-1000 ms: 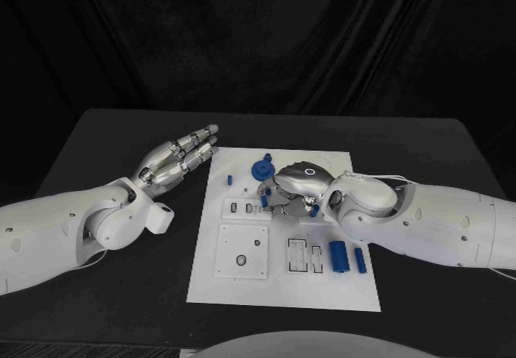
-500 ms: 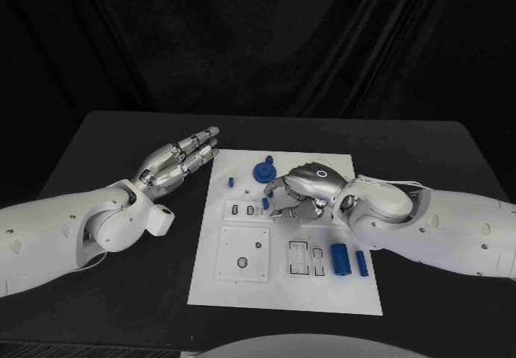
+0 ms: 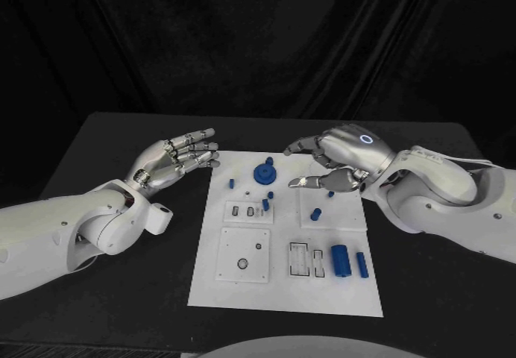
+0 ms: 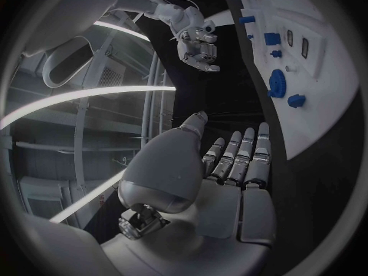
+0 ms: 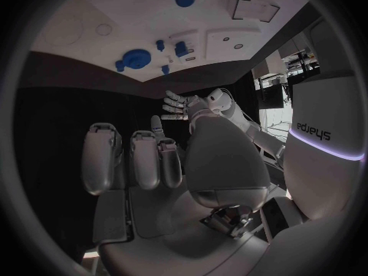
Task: Assemble the parts on the task board
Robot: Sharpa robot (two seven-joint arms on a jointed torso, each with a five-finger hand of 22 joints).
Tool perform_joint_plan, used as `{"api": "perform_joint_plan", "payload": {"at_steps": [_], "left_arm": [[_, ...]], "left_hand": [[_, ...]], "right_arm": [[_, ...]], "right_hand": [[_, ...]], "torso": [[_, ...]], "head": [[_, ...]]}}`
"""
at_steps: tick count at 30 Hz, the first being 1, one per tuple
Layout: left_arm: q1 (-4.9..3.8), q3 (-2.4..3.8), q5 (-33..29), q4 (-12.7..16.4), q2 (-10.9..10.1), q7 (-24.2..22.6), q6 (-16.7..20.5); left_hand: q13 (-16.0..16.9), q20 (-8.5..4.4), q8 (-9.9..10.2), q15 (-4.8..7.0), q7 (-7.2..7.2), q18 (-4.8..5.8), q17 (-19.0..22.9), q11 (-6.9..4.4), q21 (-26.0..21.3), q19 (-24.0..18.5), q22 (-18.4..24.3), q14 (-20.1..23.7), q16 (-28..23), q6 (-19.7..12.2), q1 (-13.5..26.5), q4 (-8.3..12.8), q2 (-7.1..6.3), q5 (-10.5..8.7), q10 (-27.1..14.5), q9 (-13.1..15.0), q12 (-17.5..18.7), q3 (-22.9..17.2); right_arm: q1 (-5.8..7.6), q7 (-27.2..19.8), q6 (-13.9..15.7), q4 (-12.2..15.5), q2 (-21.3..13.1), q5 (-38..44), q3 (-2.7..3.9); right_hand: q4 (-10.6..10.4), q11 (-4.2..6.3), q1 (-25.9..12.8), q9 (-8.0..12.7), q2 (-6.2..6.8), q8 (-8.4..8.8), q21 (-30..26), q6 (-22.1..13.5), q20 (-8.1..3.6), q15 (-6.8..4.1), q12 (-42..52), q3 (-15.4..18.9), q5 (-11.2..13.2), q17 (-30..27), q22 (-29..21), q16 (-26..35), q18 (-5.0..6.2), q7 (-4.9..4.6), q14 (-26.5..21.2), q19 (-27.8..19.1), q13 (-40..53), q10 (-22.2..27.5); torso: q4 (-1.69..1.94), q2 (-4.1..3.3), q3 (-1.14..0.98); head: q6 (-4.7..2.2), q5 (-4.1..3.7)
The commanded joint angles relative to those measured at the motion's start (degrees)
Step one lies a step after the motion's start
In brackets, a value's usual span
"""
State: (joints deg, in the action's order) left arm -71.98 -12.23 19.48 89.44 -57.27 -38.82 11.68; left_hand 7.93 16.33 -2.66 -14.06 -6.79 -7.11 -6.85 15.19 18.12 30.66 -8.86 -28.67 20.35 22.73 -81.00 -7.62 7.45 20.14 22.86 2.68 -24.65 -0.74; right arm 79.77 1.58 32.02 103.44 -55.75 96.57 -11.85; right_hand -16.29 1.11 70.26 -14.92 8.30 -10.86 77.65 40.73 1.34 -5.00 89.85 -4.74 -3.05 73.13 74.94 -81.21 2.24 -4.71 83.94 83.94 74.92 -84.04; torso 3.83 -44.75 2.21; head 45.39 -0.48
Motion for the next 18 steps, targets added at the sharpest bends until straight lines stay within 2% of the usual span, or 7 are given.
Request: {"api": "perform_joint_plan", "payload": {"at_steps": [1,4,8,10,11,14,18], "left_arm": [[-1.15,0.12,5.86,0.58,0.12,-13.05,9.99],[-2.29,0.12,8.86,1.03,0.22,-12.84,13.05],[-4.28,0.13,15.90,1.74,0.27,-10.07,15.86],[-5.43,0.12,19.13,1.78,0.57,-7.80,15.92],[-5.82,0.12,20.21,1.80,0.70,-6.92,15.90],[-7.50,0.12,25.83,2.35,1.19,-0.45,15.42],[-9.53,0.13,32.54,2.90,2.31,10.25,12.71]], "left_hand": [[0.92,-0.23,-0.31,0.23,-0.28,0.55,-0.36,0.13,1.33,2.44,-0.54,-1.66,2.70,0.98,-0.35,-0.65,-0.54,-0.11,0.62,0.05,-3.20,-0.17],[5.71,-1.28,-1.31,2.26,-1.62,-0.56,-3.97,-0.75,6.70,8.99,-3.18,-8.24,13.06,6.91,-2.00,-1.31,-1.28,0.03,6.30,0.64,-14.20,-0.98],[21.08,-5.07,-4.76,7.59,-3.20,-2.20,-19.46,-6.77,25.33,13.89,-15.49,-12.36,42.16,20.94,-3.88,-4.84,-3.18,-1.76,12.29,1.35,-36.40,-2.95],[27.30,-6.22,-5.49,9.49,-3.11,-2.20,-24.31,-8.56,33.69,13.37,-22.22,-14.59,49.40,21.74,-4.09,-7.39,-4.03,-4.22,16.24,1.27,-41.28,-3.42],[37.44,-6.53,-6.12,9.92,-3.29,-2.21,-31.57,-8.87,36.01,13.46,-24.06,-20.49,53.61,22.75,-3.95,-7.95,-4.13,-4.92,25.44,1.44,-46.84,-3.34],[75.86,-7.36,-8.64,10.09,-3.14,1.24,-75.73,-8.94,55.72,28.41,-49.61,-55.04,68.95,26.51,-2.66,-8.38,-4.22,-6.80,60.56,2.09,-63.70,-2.42],[82.07,-7.74,-13.64,11.39,-1.04,3.95,-83.15,-10.51,67.09,44.27,-68.47,-61.33,69.65,31.94,5.36,-8.82,-3.24,-13.13,67.14,5.58,-65.35,1.87]], "right_arm": [[0.76,-0.29,3.23,0.91,-1.40,-0.66,-0.03],[1.22,0.00,2.02,1.02,-2.71,-0.72,-0.04],[1.47,0.68,-0.03,0.62,-3.98,-1.23,-0.04],[1.51,1.14,-1.29,0.37,-4.66,-2.10,-0.05],[1.51,1.26,-1.61,0.30,-4.83,-2.37,-0.05],[1.49,1.79,-2.98,0.00,-5.47,-3.34,-0.05],[1.42,2.16,-3.94,-0.39,-5.90,-3.90,-0.05]], "right_hand": [[-0.24,-0.26,0.40,0.11,-0.22,0.22,-0.28,0.11,0.32,0.38,0.15,0.15,0.24,0.14,11.33,-0.31,0.57,-0.13,3.26,1.37,15.08,-5.96],[-0.24,-0.29,0.80,0.20,-0.92,0.15,-0.29,0.31,0.36,0.43,0.15,0.33,0.21,0.26,11.33,-0.40,0.57,-0.13,3.28,1.35,15.08,-5.96],[-0.21,-0.46,1.07,0.43,-3.66,-0.07,-0.53,0.90,0.50,0.57,0.15,0.31,0.04,0.03,11.27,-0.32,0.61,-0.33,3.23,1.26,15.08,-5.96],[0.00,-0.60,1.49,0.50,-4.58,-0.31,-0.61,1.43,0.61,0.67,0.15,0.29,-0.23,-0.04,11.24,-0.31,0.63,-0.50,3.22,1.23,15.08,-5.96],[0.02,-0.65,1.60,0.53,-4.93,-0.41,-0.63,1.66,0.64,0.73,0.15,0.30,-0.34,-0.05,11.24,-0.32,0.64,-0.58,3.22,1.23,15.08,-5.96],[0.02,-0.84,1.71,0.60,-5.90,-0.73,-0.74,2.39,0.78,0.88,0.15,0.42,-0.77,-0.05,11.21,-0.35,0.66,-0.82,3.22,1.20,15.08,-5.96],[0.05,-0.96,1.86,0.72,-6.90,-1.10,-0.74,3.36,0.92,1.00,0.15,0.68,-1.97,0.09,11.22,-0.48,0.66,-0.92,3.25,1.22,15.08,-5.96]], "torso": [[-0.46,0.06,-0.12],[-0.46,0.05,-0.27],[-0.50,0.09,-0.51],[-0.30,0.11,-0.44],[-0.26,0.17,-0.57],[-0.36,0.22,-0.90],[-0.59,0.33,-1.26]], "head": [[-0.11,0.25],[-0.23,0.28],[-0.23,0.41],[-0.29,0.35],[-0.28,0.36],[-0.18,0.54],[-0.14,0.67]]}}
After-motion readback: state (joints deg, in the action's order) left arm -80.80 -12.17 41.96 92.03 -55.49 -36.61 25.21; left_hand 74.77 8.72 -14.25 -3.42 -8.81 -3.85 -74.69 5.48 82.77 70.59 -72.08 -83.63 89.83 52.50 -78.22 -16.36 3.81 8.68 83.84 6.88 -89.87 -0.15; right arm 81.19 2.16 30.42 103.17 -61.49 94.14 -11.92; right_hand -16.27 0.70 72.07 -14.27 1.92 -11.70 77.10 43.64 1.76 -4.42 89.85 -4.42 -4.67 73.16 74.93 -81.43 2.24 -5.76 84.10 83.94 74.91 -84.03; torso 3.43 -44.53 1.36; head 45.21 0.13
